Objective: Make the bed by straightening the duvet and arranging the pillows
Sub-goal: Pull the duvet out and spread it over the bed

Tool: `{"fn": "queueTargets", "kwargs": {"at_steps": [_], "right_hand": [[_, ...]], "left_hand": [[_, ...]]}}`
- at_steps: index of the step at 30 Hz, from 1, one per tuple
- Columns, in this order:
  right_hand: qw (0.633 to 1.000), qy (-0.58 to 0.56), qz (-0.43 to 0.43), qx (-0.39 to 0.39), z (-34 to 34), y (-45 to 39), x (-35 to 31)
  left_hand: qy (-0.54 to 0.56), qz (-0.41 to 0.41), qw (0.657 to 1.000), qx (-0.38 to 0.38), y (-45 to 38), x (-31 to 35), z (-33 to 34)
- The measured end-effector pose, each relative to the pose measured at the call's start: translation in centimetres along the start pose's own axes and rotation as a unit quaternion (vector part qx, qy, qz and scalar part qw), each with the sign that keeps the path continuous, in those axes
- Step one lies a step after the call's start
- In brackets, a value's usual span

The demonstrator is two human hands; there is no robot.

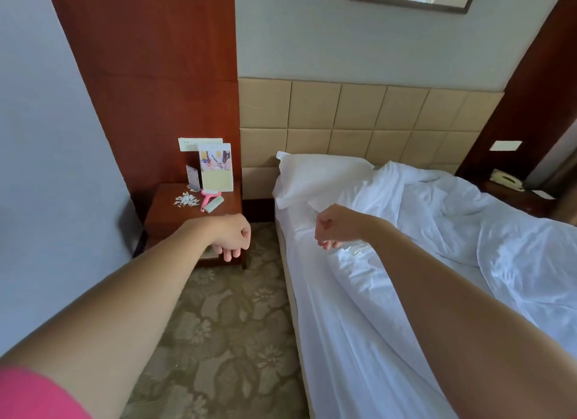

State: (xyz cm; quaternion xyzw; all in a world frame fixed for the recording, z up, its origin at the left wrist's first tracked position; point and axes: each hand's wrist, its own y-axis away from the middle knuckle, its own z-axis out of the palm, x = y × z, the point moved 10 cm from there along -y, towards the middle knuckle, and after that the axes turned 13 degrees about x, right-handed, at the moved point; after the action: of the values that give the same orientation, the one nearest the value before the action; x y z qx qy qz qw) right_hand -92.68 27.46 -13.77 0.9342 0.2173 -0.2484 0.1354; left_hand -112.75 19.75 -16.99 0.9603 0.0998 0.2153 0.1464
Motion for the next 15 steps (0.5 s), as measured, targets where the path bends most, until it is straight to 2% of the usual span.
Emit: {"fn": "queueTargets", "kwargs": {"at_steps": [5,10,15], "right_hand": [[0.992,-0.049,0.093,0.068,-1.5,-6.0,4.5],[0.963,-0.098,0.227,0.110,-3.6,-10.9,8.2],[0.941,-0.108,0.279,0.156,-6.1,-14.7,9.5]], "left_hand": [[-0.035,0.088,0.994,-0.048,-11.0,2.8,0.6],[-0.054,0.152,0.984,-0.082,-20.2,4.4,-2.6],[-0.071,0.206,0.974,-0.058,-27.8,6.9,-6.4]]}}
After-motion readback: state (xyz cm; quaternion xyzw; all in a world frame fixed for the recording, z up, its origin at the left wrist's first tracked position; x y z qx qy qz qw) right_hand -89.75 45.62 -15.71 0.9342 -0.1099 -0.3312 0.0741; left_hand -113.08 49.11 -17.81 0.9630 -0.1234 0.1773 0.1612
